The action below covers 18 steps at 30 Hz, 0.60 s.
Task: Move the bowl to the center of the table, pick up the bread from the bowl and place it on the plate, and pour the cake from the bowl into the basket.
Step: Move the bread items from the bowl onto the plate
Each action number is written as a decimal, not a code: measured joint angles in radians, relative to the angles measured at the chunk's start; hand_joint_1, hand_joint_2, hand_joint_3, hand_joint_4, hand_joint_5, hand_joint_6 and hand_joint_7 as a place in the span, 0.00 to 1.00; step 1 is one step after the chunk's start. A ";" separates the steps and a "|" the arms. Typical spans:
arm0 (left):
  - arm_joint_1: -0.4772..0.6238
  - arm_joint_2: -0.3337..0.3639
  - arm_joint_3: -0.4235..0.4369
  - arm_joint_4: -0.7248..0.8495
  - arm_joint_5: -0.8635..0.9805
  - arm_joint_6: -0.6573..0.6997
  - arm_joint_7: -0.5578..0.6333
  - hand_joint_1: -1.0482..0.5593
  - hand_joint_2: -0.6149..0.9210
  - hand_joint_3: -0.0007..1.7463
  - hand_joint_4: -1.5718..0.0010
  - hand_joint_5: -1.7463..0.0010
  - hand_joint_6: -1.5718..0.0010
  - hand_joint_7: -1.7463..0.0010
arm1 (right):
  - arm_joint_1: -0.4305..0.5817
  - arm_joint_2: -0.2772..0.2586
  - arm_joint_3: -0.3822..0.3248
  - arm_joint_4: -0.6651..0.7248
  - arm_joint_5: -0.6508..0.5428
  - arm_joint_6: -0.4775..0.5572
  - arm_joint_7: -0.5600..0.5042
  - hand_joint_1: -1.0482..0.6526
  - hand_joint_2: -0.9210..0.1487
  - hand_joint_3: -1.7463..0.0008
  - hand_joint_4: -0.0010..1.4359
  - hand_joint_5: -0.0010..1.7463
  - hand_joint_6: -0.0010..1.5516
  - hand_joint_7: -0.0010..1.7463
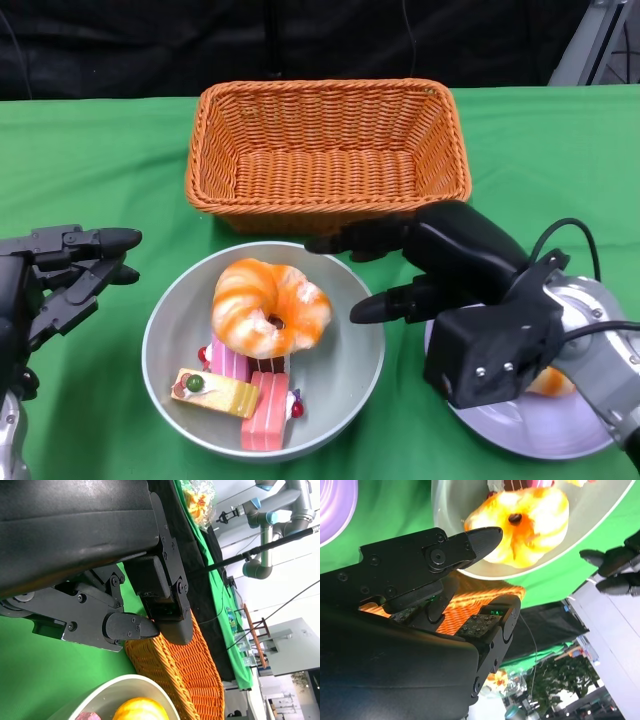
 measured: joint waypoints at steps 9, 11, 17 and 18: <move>0.000 -0.002 -0.002 -0.006 -0.001 -0.001 0.000 0.55 1.00 0.16 0.41 0.52 0.19 0.99 | -0.062 0.045 0.038 0.106 -0.026 -0.042 -0.012 0.23 0.02 1.00 0.64 0.01 0.44 0.00; 0.000 -0.003 -0.003 -0.006 0.000 -0.002 0.000 0.55 1.00 0.15 0.41 0.52 0.19 0.99 | -0.076 0.052 0.046 0.130 -0.034 -0.047 -0.020 0.23 0.02 1.00 0.63 0.01 0.44 0.00; 0.000 -0.003 -0.003 -0.006 -0.003 -0.002 0.000 0.55 1.00 0.15 0.40 0.53 0.19 0.99 | -0.106 0.073 0.076 0.189 -0.069 -0.063 -0.043 0.22 0.01 1.00 0.61 0.00 0.44 0.00; 0.000 -0.003 -0.002 -0.006 -0.005 -0.002 0.000 0.55 1.00 0.15 0.40 0.53 0.19 0.99 | -0.109 0.075 0.081 0.192 -0.077 -0.063 -0.045 0.22 0.00 1.00 0.61 0.00 0.43 0.00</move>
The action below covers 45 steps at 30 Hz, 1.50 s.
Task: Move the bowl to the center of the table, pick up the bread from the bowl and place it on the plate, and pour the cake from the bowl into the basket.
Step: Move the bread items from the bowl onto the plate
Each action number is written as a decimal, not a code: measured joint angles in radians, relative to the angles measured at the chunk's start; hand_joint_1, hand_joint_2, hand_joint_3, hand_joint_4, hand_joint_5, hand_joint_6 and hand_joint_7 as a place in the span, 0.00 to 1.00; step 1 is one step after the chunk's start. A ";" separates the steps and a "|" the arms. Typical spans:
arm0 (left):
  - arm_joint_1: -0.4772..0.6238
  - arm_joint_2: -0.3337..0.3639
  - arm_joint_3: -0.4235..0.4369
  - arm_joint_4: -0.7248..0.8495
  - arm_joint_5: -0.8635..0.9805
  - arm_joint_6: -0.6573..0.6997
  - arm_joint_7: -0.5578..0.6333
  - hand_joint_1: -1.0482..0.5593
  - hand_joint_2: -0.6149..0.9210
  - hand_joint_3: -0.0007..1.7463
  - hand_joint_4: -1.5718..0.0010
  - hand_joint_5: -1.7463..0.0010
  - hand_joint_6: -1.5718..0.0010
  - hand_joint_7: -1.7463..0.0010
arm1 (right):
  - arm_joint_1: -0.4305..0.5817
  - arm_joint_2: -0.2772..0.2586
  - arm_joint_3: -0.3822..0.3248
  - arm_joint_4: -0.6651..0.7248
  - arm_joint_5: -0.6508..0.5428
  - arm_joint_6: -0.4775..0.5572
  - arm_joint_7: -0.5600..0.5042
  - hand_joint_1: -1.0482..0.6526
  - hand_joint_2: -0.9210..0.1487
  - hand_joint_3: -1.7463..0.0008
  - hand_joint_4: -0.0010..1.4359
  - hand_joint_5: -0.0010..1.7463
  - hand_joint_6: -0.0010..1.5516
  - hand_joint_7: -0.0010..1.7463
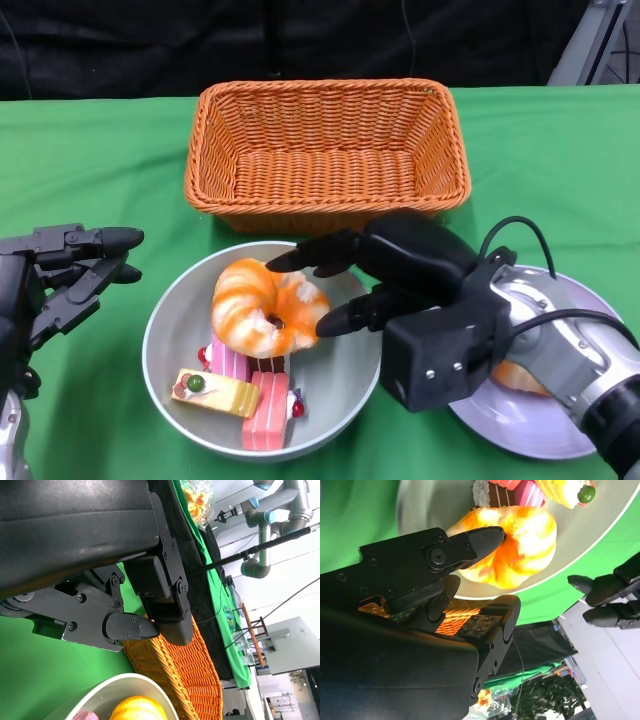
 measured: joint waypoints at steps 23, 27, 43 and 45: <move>0.000 -0.004 0.012 0.000 -0.032 0.000 -0.016 0.56 1.00 0.15 0.38 0.54 0.19 0.99 | -0.023 -0.006 0.086 -0.010 -0.185 0.011 -0.107 0.21 0.02 1.00 0.48 0.00 0.45 0.01; 0.000 -0.004 0.012 0.000 -0.032 0.000 -0.016 0.56 1.00 0.15 0.38 0.55 0.19 0.99 | -0.023 -0.011 0.111 -0.010 -0.235 0.004 -0.162 0.20 0.02 1.00 0.45 0.00 0.44 0.00; 0.000 -0.005 0.012 0.000 -0.030 0.000 -0.015 0.56 1.00 0.16 0.38 0.55 0.19 0.99 | -0.023 -0.037 0.165 -0.011 -0.333 0.018 -0.273 0.21 0.03 1.00 0.49 0.01 0.54 0.02; 0.000 -0.005 0.012 0.000 -0.031 0.000 -0.015 0.57 1.00 0.16 0.38 0.55 0.19 0.99 | -0.023 -0.042 0.169 -0.015 -0.340 0.018 -0.286 0.21 0.02 1.00 0.50 0.01 0.55 0.02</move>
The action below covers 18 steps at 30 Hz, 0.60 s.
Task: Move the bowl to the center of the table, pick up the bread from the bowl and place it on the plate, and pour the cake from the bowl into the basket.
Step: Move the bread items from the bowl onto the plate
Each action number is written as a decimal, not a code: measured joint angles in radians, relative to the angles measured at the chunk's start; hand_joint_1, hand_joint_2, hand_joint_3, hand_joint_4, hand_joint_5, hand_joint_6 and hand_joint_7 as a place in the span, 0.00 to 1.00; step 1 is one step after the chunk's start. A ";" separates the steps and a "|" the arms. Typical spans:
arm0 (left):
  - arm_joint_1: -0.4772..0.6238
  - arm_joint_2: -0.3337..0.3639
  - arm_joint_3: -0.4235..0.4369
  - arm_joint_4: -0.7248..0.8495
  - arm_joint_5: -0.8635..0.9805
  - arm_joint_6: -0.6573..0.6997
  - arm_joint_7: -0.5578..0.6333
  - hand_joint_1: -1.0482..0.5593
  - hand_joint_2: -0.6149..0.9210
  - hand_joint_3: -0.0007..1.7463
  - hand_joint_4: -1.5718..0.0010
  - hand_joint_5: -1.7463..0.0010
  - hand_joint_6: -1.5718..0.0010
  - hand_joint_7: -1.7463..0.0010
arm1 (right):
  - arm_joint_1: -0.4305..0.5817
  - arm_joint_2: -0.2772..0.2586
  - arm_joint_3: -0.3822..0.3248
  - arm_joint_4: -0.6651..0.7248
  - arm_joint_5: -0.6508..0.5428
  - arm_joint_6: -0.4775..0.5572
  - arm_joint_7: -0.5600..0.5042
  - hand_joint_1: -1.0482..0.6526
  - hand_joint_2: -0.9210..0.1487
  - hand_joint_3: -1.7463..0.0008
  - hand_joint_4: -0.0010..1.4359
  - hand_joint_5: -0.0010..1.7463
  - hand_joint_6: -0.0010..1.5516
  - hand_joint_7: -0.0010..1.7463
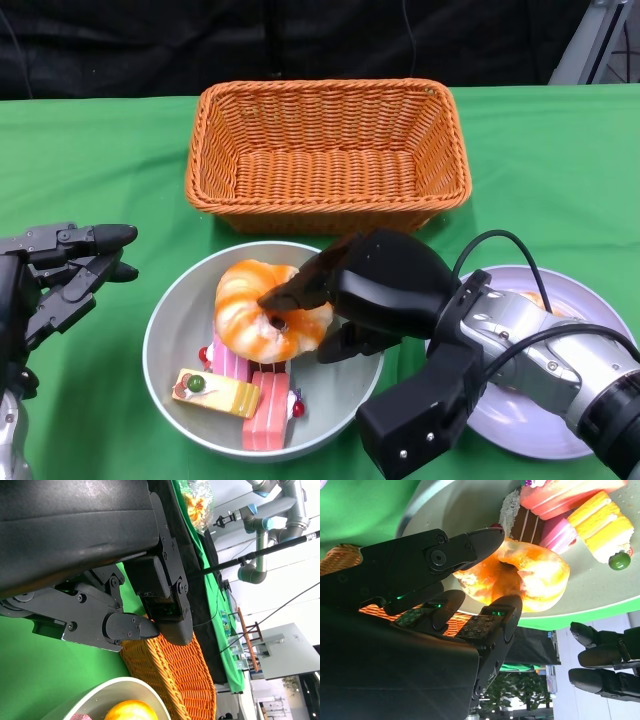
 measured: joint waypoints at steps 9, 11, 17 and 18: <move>0.000 0.000 0.000 0.000 0.004 0.000 0.001 0.57 1.00 0.16 0.39 0.55 0.19 1.00 | 0.000 -0.012 0.008 -0.002 -0.010 -0.002 -0.037 0.22 0.05 1.00 0.53 0.01 0.54 0.00; 0.000 0.000 0.000 0.000 0.006 0.000 0.001 0.57 1.00 0.16 0.39 0.55 0.19 1.00 | 0.001 -0.015 0.008 -0.001 -0.009 -0.006 -0.043 0.22 0.07 1.00 0.54 0.01 0.53 0.00; 0.000 0.000 0.000 0.000 0.009 0.000 0.006 0.57 1.00 0.15 0.39 0.55 0.19 0.99 | 0.002 -0.018 0.008 0.015 -0.003 -0.023 -0.075 0.22 0.08 1.00 0.54 0.01 0.51 0.00; 0.000 0.000 0.000 0.000 0.010 0.000 0.006 0.57 1.00 0.15 0.39 0.55 0.19 0.99 | 0.002 -0.018 0.007 0.016 -0.001 -0.026 -0.077 0.22 0.08 1.00 0.54 0.01 0.50 0.00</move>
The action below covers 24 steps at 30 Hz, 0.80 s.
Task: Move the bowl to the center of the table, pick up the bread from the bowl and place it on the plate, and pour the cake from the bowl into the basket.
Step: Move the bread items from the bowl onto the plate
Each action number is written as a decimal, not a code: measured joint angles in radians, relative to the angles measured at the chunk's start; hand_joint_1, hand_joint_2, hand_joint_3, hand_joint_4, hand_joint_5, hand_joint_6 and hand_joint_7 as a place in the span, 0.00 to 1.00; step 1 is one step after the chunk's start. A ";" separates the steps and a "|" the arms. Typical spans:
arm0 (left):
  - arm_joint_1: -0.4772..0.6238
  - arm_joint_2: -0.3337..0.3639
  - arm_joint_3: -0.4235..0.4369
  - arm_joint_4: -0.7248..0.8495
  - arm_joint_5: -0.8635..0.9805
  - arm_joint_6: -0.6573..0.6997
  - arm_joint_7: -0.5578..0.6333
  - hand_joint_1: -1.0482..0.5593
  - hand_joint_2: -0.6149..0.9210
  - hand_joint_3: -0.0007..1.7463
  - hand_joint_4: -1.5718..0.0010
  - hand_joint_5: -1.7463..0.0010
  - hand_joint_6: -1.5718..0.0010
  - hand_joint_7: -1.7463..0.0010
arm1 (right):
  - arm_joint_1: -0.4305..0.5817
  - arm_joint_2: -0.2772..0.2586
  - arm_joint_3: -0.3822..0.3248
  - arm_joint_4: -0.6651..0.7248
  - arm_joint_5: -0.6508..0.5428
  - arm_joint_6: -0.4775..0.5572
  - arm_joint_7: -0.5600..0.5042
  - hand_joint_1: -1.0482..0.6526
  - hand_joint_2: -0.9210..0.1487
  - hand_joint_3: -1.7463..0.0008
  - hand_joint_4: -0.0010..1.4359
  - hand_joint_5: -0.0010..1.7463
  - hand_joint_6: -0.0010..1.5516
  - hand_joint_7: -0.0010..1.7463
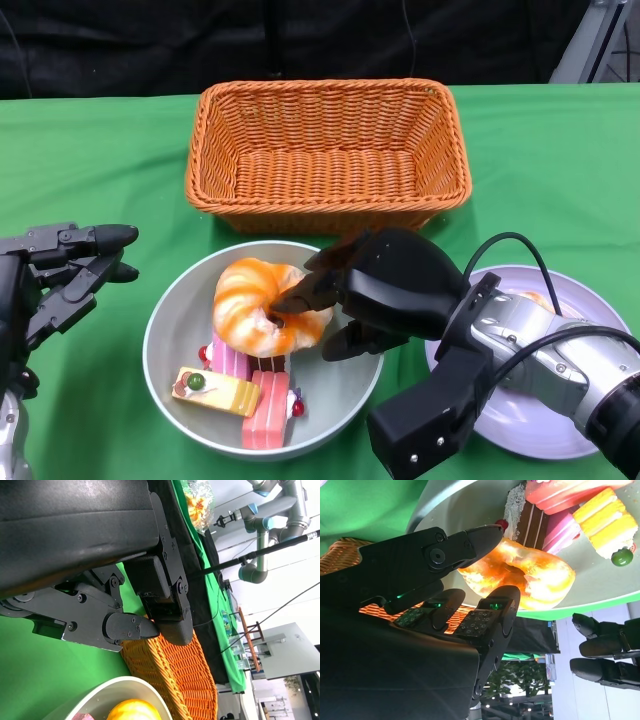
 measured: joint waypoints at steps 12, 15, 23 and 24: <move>0.000 0.000 -0.001 0.000 0.003 0.000 0.009 0.56 1.00 0.15 0.39 0.54 0.19 0.99 | 0.004 -0.004 -0.002 -0.003 0.015 0.011 0.018 0.22 0.05 0.99 0.53 0.00 0.51 0.00; 0.000 0.000 -0.002 0.000 0.003 0.000 0.009 0.56 1.00 0.15 0.39 0.55 0.19 1.00 | 0.005 -0.003 0.003 -0.003 0.013 0.026 0.031 0.22 0.05 0.99 0.53 0.00 0.51 0.00; 0.000 -0.001 -0.002 0.000 0.001 0.000 0.009 0.57 1.00 0.15 0.38 0.54 0.19 0.99 | 0.004 0.014 0.021 -0.003 -0.014 0.068 0.033 0.21 0.04 1.00 0.54 0.00 0.53 0.01; 0.000 -0.002 -0.002 0.000 0.001 0.000 0.009 0.57 1.00 0.15 0.38 0.54 0.19 0.99 | 0.004 0.017 0.023 -0.003 -0.015 0.071 0.032 0.21 0.04 1.00 0.54 0.00 0.53 0.01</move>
